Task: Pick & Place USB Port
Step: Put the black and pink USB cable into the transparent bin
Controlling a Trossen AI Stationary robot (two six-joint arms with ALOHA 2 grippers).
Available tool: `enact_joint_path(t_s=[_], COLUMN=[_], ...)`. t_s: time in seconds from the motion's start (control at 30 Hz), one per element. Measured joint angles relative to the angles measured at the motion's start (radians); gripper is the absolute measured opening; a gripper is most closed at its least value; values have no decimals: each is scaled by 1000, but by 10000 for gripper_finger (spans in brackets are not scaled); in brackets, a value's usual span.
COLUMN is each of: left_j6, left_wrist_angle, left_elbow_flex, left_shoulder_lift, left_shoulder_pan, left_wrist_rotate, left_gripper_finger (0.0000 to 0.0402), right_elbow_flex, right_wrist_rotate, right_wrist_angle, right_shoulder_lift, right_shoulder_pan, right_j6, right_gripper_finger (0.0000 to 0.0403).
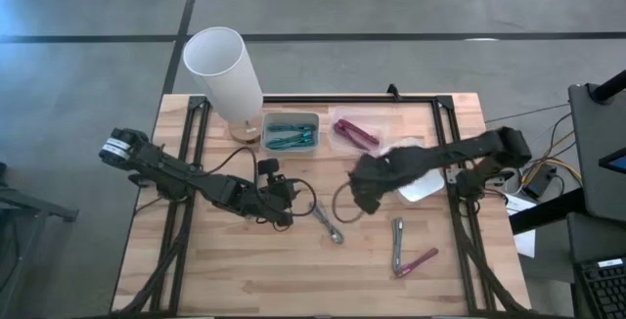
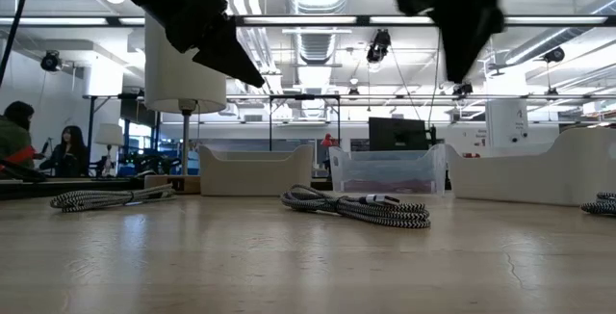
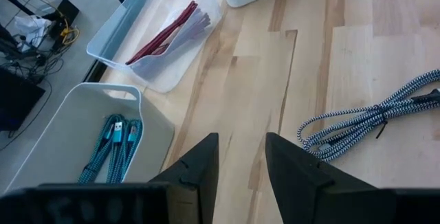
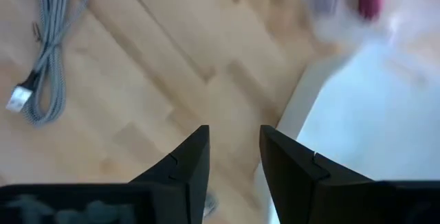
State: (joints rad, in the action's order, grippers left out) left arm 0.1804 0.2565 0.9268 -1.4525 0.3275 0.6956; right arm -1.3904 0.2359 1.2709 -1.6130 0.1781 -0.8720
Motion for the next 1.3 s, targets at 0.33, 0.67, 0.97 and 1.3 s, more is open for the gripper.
enact_joint_path(t_s=[0.33,0.67,0.97,1.3], left_j6=[36,74,80,89], left_wrist_angle=[-4,-5,-5,-12], left_elbow_flex=[0,0,0,0], left_shoulder_lift=[0,0,0,0], left_shoulder_pan=[0,0,0,0], left_wrist_rotate=[0,0,0,0], left_gripper_finger=[124,124,124,124], right_elbow_flex=[225,364,407,465], right_wrist_rotate=[-207,-293,-301,-297], right_wrist_angle=[-65,-246,-411,-463], right_shoulder_lift=[118,125,124,124], right_shoulder_pan=[254,456,588,671], right_j6=[-601,-1018,-651,-431], right_gripper_finger=[121,128,116,116])
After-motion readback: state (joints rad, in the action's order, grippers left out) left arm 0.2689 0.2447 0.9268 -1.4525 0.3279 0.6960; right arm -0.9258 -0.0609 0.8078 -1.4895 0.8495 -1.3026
